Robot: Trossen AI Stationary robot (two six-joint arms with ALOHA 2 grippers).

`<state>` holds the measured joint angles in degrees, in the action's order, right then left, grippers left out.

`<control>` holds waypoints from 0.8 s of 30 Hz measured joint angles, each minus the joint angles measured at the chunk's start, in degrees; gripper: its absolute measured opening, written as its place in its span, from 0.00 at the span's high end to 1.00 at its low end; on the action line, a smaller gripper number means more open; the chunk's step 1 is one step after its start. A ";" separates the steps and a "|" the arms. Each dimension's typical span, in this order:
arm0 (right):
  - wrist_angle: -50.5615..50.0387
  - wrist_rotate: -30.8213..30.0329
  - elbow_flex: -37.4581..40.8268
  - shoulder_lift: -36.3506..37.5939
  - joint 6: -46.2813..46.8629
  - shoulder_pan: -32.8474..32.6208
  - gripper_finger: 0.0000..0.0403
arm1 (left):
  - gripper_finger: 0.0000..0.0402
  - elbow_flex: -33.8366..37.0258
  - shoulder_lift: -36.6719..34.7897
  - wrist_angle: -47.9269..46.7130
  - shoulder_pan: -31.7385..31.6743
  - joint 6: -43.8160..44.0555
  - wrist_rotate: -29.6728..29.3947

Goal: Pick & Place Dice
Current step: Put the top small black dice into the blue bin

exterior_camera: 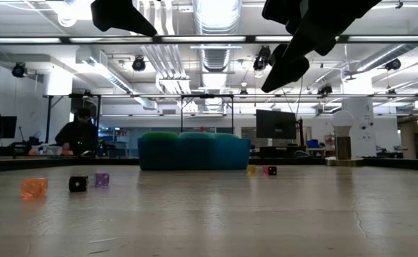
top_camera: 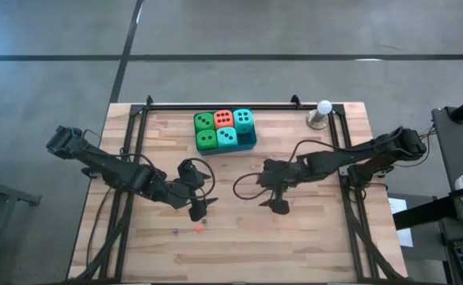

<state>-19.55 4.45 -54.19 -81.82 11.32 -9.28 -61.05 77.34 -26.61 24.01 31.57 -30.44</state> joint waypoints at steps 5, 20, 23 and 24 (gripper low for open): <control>0.18 0.30 0.32 0.00 -0.05 -0.11 0.01 | 0.04 0.02 0.00 0.00 0.00 0.14 0.00; 0.14 -1.08 2.24 0.09 -3.37 2.83 0.32 | 0.05 0.00 0.00 0.00 0.00 0.11 0.00; 1.55 -1.66 4.84 0.11 -2.45 5.02 0.35 | 0.05 0.00 0.00 0.00 0.02 0.11 0.00; 2.67 -1.66 6.25 0.09 -1.99 5.83 0.36 | 0.05 0.02 0.00 0.00 0.02 0.11 0.00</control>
<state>-16.88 2.79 -47.95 -81.73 9.33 -3.45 -61.04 77.34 -26.61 24.03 31.68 -30.44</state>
